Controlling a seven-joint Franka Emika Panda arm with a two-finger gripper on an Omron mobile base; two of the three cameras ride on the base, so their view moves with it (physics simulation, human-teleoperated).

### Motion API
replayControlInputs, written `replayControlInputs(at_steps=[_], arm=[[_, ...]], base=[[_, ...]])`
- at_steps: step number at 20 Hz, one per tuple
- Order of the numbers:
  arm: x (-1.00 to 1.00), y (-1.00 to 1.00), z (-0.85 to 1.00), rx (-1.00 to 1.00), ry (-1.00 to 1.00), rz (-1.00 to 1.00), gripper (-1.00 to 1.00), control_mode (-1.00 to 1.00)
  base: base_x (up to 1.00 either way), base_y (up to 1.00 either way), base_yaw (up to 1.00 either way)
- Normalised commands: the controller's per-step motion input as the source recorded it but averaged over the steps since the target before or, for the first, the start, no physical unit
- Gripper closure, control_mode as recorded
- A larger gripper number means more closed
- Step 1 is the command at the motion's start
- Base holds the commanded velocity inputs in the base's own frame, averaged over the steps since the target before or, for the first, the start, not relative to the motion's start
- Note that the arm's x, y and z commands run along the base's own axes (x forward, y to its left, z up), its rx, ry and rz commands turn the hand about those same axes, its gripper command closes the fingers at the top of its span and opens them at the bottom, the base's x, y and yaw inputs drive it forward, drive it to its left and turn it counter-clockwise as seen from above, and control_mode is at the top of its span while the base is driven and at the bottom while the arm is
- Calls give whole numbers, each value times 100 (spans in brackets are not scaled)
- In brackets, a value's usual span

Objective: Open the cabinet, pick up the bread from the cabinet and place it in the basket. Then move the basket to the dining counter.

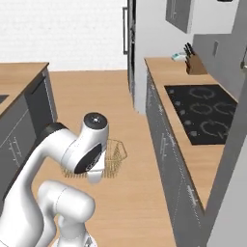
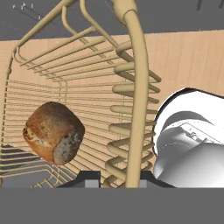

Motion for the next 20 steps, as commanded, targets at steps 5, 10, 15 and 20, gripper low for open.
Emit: replayControlInputs(at_steps=[5,10,15,20], arm=[[0,0,0,0,0,0,100,100],[0,0,0,0,0,0,100,100],[0,0,0,0,0,0,100,100],[0,0,0,0,0,0,100,100]], base=[[28,-9,23],[1,-11,19],[0,0,25],[-39,-3,27]])
